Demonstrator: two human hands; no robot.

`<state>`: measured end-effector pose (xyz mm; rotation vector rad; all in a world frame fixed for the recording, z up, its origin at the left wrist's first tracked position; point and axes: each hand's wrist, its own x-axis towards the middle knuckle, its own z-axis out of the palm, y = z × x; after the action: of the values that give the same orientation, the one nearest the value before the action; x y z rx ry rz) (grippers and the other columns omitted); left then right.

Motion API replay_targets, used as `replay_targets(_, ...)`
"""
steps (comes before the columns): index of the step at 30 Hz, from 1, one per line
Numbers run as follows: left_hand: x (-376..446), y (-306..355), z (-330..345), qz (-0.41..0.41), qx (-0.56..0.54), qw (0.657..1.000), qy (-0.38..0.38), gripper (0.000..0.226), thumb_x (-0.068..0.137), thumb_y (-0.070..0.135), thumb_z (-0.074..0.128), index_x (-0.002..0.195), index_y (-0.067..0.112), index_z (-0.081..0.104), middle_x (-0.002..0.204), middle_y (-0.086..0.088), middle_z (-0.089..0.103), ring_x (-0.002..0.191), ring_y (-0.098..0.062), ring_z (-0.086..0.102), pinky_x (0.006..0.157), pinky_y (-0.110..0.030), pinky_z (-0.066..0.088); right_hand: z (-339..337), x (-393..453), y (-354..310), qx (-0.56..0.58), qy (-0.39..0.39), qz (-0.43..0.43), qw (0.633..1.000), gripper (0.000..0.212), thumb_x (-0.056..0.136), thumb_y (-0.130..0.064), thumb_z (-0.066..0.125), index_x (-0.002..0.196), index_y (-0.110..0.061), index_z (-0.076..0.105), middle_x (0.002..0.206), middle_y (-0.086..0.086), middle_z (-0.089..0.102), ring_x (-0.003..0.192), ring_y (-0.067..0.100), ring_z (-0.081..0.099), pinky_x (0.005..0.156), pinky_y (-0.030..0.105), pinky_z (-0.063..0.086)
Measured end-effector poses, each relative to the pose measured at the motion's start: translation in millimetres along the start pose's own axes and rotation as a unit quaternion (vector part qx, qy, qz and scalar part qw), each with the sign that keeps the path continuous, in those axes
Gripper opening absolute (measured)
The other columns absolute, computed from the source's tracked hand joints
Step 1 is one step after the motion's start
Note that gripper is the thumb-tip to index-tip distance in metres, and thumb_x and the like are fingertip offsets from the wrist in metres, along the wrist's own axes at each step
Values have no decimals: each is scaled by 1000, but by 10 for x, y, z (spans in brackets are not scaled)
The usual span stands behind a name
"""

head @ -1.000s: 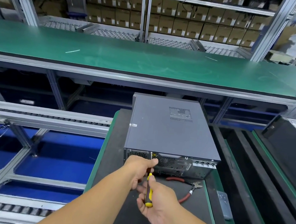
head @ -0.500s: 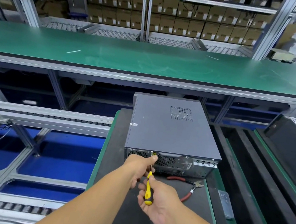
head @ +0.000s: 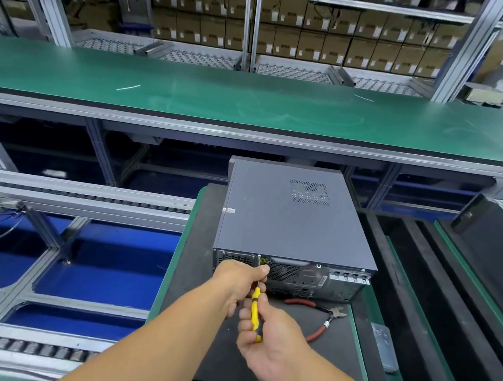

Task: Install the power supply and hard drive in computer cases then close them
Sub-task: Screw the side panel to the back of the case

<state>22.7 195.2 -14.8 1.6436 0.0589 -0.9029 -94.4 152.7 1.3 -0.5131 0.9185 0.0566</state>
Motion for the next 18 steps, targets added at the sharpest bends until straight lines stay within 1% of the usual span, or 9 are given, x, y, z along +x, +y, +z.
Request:
replay_targets(1,-1,-5,-16,2,-4,1000,-3,29,91,33,77,81,6,71,66,-6,68,42,-16,51,39,-21,40,-7,-16,-16,31,-26,23,999,41,109,-35,47,93,-4,68,68,8,58,49,11,43,35,19,31)
replay_targets(3,5,-19,-21,6,-14,1000,-4,29,90,33,79,80,6,69,63,-7,66,40,-17,48,39,-22,40,-42,-28,-36,0,-38,21,999,48,110,-41,43,94,-4,70,70,9,61,48,11,44,36,19,31)
replay_targets(5,16,-22,3,9,-10,1000,9,30,88,33,80,77,8,67,59,-6,63,40,-18,47,41,-23,39,-35,-36,-46,-102,1,-21,995,50,106,-49,49,98,-6,74,70,9,64,48,12,46,39,21,32)
replay_targets(6,24,-11,18,6,6,1000,21,31,86,36,81,75,10,66,58,-5,62,39,-18,43,42,-21,35,-18,-38,-49,-146,31,-47,988,48,102,-52,57,100,-8,74,68,7,64,47,12,47,40,21,33)
replay_targets(8,45,6,40,1,33,999,38,33,83,40,82,72,14,67,58,-3,64,37,-16,35,43,-19,26,18,-19,-58,-186,82,-94,975,40,96,-48,68,103,-9,71,62,3,60,44,11,47,42,22,38)
replay_targets(10,52,13,56,11,29,999,44,32,83,37,83,73,12,65,57,-3,63,33,-13,37,40,-16,26,49,8,-72,-173,107,-108,973,34,96,-40,71,101,-6,70,58,2,59,43,10,49,42,21,41)
replay_targets(11,53,9,61,15,25,999,45,33,83,35,84,74,10,64,56,-3,62,33,-13,39,38,-15,28,62,4,-84,-148,104,-96,979,33,98,-38,69,99,-6,70,58,3,60,44,11,49,42,21,40)
replay_targets(15,29,-9,12,6,-10,1000,11,38,84,36,84,70,12,57,55,-5,51,38,-18,39,38,-21,34,59,-41,-109,-20,22,3,1000,52,108,-47,47,87,-6,71,64,6,61,46,11,46,37,19,36)
replay_targets(18,9,-24,-48,5,-16,1000,-3,30,92,36,75,79,9,68,58,-4,56,42,-16,42,43,-24,34,28,-12,-97,-71,40,-16,997,57,108,-51,42,92,-6,74,66,7,63,46,12,45,39,20,34)
